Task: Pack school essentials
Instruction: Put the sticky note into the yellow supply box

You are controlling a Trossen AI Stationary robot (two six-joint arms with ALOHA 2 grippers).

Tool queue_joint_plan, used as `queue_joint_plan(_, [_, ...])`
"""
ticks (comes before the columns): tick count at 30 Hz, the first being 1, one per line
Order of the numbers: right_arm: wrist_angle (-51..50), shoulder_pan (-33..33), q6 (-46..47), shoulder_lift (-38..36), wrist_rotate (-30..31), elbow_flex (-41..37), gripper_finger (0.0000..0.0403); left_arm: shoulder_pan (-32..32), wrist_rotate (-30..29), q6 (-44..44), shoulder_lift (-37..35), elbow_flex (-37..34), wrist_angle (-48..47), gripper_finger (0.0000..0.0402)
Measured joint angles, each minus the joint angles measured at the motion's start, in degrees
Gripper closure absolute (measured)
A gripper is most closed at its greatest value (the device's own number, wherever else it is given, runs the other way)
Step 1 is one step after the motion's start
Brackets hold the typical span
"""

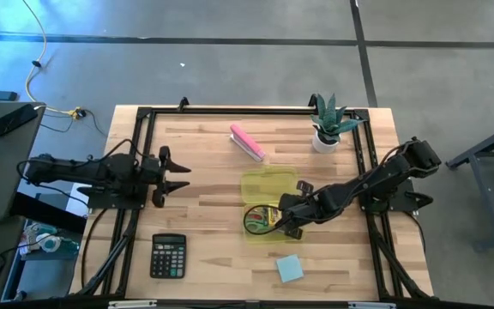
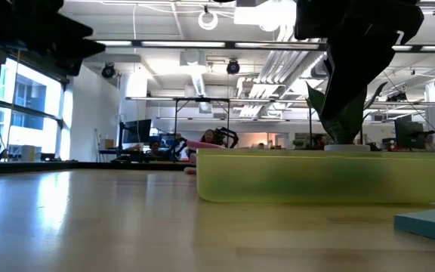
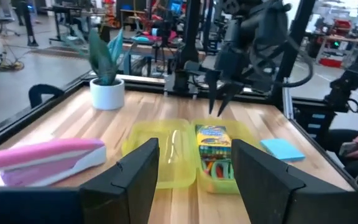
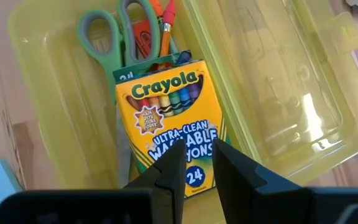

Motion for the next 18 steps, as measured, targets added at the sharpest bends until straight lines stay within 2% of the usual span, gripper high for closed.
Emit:
queue_joint_plan(11, [-0.01,-0.02,-0.04,0.0,0.01,0.0,0.0334,0.0,-0.13,-2.12,-5.68,-9.8,8.22,0.0213])
queue_joint_plan(18, [-0.02,-0.02,-0.06,0.0,0.01,0.0,0.0334,0.0,-1.89,-1.45,-5.81,-10.88,9.87,0.0213])
